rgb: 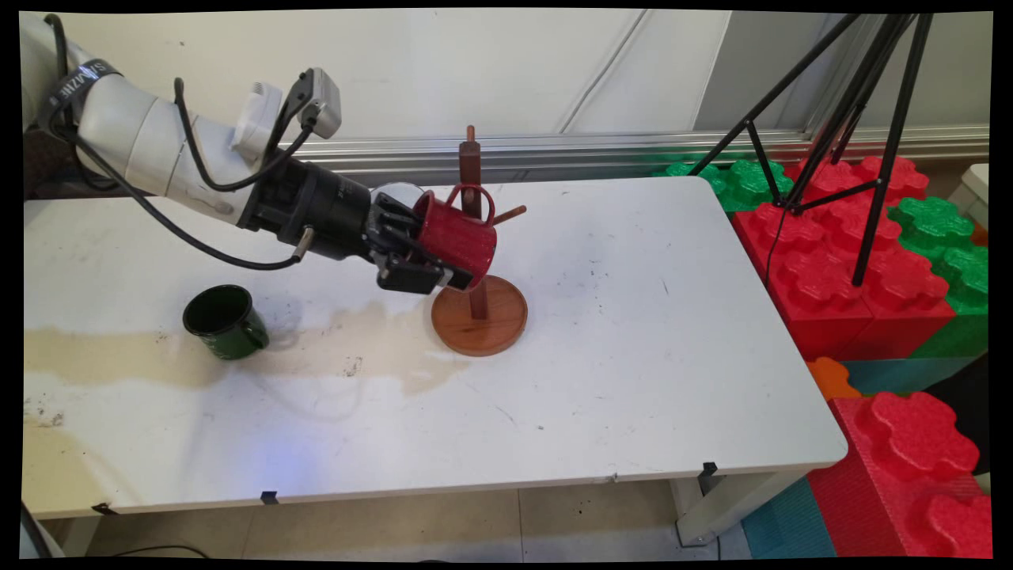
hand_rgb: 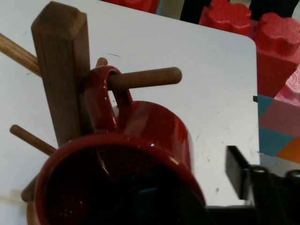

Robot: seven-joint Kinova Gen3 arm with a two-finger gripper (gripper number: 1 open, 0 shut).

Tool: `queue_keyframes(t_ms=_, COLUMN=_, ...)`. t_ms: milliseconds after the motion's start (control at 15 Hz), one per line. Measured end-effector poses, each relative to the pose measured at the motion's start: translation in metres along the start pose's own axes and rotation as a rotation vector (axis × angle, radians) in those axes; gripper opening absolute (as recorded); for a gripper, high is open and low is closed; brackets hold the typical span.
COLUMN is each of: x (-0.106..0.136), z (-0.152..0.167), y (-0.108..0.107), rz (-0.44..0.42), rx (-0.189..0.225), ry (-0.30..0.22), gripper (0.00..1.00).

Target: Pick up the red mug from the rack, then place the picked object on the table

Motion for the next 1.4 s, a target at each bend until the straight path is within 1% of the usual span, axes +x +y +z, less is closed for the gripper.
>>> queue_keyframes(t_ms=333, x=0.0, z=-0.006, y=-0.001, rz=0.013, rx=0.024, ry=0.001, gripper=0.0)
queue_keyframes(t_ms=667, x=0.003, z=-0.013, y=0.001, rz=0.024, rx=0.026, ry=0.006, gripper=0.0)
queue_keyframes(t_ms=1000, x=0.007, z=-0.018, y=0.009, rz=0.03, rx=0.006, ry=0.02, gripper=0.0)
queue_keyframes(t_ms=1400, x=0.015, z=-0.021, y=0.029, rz=0.035, rx=-0.041, ry=0.042, gripper=0.0)
